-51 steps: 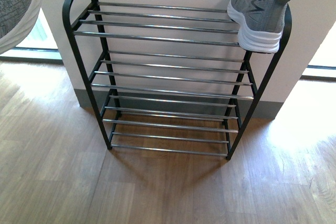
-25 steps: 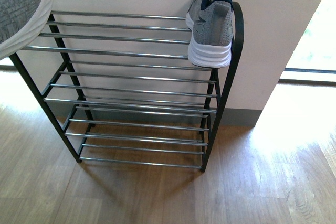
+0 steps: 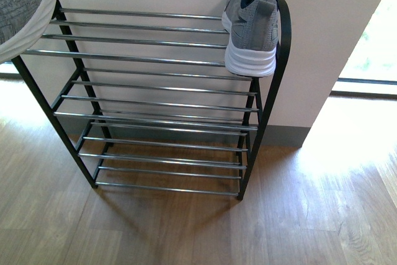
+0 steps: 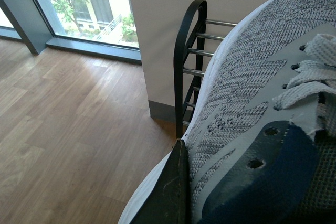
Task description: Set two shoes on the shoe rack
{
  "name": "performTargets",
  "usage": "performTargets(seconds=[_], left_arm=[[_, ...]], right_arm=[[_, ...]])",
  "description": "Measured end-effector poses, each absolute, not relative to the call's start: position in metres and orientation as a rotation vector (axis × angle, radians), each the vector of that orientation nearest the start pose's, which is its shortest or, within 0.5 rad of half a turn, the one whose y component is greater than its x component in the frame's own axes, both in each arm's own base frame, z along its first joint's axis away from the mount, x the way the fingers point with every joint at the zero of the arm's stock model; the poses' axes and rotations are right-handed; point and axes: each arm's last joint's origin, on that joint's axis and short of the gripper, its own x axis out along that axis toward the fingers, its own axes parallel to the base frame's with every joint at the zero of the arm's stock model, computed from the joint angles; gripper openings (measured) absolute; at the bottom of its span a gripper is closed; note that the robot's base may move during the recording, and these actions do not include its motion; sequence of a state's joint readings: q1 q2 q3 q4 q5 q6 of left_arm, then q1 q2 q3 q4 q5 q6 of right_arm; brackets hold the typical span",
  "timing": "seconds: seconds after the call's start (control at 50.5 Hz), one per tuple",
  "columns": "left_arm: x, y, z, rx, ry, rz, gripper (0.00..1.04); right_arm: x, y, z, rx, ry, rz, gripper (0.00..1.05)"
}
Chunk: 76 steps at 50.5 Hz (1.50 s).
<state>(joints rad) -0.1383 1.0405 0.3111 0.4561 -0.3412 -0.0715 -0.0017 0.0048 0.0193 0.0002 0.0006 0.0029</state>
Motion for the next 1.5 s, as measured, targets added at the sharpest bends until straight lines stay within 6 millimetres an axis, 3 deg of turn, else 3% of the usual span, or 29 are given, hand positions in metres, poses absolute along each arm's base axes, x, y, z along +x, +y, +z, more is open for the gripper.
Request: performTargets(seconds=[0.119, 0.238, 0.574, 0.832, 1.109, 1.247, 1.505], left_arm=[[0.204, -0.019, 0.188, -0.064, 0.218, 0.251, 0.01], [0.223, -0.024, 0.190, -0.158, 0.254, 0.249, 0.01], [0.325, -0.071, 0.209, -0.359, 0.377, 0.041, 0.01], [0.393, -0.112, 0.203, -0.483, 0.496, 0.019, 0.01], [0.432, -0.155, 0.202, -0.559, 0.576, 0.006, 0.01], [0.446, -0.181, 0.190, -0.522, 0.666, 0.007, 0.01], [0.466, -0.201, 0.189, -0.413, 0.706, -0.025, 0.01]], right_arm=[[0.097, 0.000, 0.170, 0.003, -0.015, -0.002, 0.96], [0.097, 0.000, 0.170, 0.003, -0.015, -0.002, 0.96], [0.097, 0.000, 0.170, 0.003, -0.015, -0.002, 0.96], [0.097, 0.000, 0.170, 0.003, -0.015, -0.002, 0.96], [0.097, 0.000, 0.170, 0.003, -0.015, -0.002, 0.96], [0.097, 0.000, 0.170, 0.003, -0.015, -0.002, 0.96], [0.097, 0.000, 0.170, 0.003, -0.015, -0.002, 0.96]])
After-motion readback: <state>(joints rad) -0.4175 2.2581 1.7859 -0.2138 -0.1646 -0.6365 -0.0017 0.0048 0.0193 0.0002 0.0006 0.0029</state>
